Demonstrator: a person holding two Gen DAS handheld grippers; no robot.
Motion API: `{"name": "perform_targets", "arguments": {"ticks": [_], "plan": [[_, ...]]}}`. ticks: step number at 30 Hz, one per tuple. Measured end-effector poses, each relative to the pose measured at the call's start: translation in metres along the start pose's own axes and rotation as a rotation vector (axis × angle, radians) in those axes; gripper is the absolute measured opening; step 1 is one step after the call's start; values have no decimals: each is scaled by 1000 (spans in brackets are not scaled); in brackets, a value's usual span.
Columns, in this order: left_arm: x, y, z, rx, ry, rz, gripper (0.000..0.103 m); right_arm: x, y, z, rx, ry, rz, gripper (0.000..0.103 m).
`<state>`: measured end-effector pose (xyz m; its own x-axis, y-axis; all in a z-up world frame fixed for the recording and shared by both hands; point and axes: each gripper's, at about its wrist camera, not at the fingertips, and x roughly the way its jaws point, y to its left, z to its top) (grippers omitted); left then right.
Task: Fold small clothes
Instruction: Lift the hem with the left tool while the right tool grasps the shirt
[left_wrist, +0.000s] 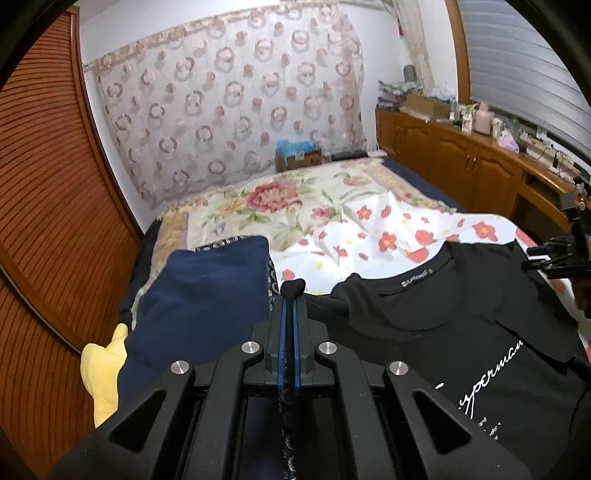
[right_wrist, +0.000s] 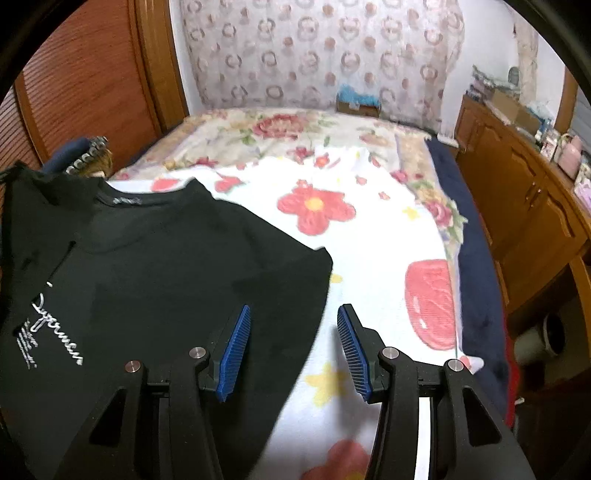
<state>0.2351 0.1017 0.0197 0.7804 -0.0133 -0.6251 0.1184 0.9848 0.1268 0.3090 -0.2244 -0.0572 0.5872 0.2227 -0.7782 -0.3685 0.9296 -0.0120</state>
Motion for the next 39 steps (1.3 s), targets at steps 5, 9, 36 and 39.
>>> {"name": "perform_targets", "arguments": {"ticks": [5, 9, 36, 39], "plan": [[-13, -6, -10, -20, -15, -25, 4, 12, -4, 11, 51, 4, 23, 32], [-32, -8, -22, -43, -38, -51, 4, 10, 18, 13, 7, 5, 27, 5], [-214, -22, -166, -84, -95, -116, 4, -271, 82, -168, -140, -188, 123, 5], [-222, -20, -176, -78, -78, -97, 4, -282, 81, -174, -125, -167, 129, 5]]}}
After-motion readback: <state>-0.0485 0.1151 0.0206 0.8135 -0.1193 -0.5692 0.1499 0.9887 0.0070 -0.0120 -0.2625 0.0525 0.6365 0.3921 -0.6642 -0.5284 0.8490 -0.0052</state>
